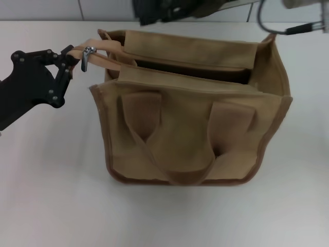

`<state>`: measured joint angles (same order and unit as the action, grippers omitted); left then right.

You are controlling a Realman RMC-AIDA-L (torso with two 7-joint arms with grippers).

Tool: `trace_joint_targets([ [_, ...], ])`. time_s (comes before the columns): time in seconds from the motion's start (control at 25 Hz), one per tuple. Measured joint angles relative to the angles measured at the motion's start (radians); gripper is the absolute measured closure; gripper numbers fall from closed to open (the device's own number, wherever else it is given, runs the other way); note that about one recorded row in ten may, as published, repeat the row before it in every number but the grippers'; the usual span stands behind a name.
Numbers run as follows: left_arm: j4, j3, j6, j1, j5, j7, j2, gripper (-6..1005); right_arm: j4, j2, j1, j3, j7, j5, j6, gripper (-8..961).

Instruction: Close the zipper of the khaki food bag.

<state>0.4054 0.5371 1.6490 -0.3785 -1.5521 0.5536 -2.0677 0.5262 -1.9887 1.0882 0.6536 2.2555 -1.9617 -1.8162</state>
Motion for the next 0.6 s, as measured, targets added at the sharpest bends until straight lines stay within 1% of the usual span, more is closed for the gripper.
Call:
trace_joint_targets([
  [0.16, 0.0, 0.0, -0.007, -0.001, 0.006, 0.012, 0.001, 984, 0.003, -0.017, 0.017, 0.052, 0.043, 0.0, 0.035, 259],
  [0.6, 0.027, 0.002, -0.004, 0.002, 0.005, 0.05, 0.006, 984, 0.0, -0.057, 0.026, 0.163, 0.102, -0.002, 0.125, 259],
])
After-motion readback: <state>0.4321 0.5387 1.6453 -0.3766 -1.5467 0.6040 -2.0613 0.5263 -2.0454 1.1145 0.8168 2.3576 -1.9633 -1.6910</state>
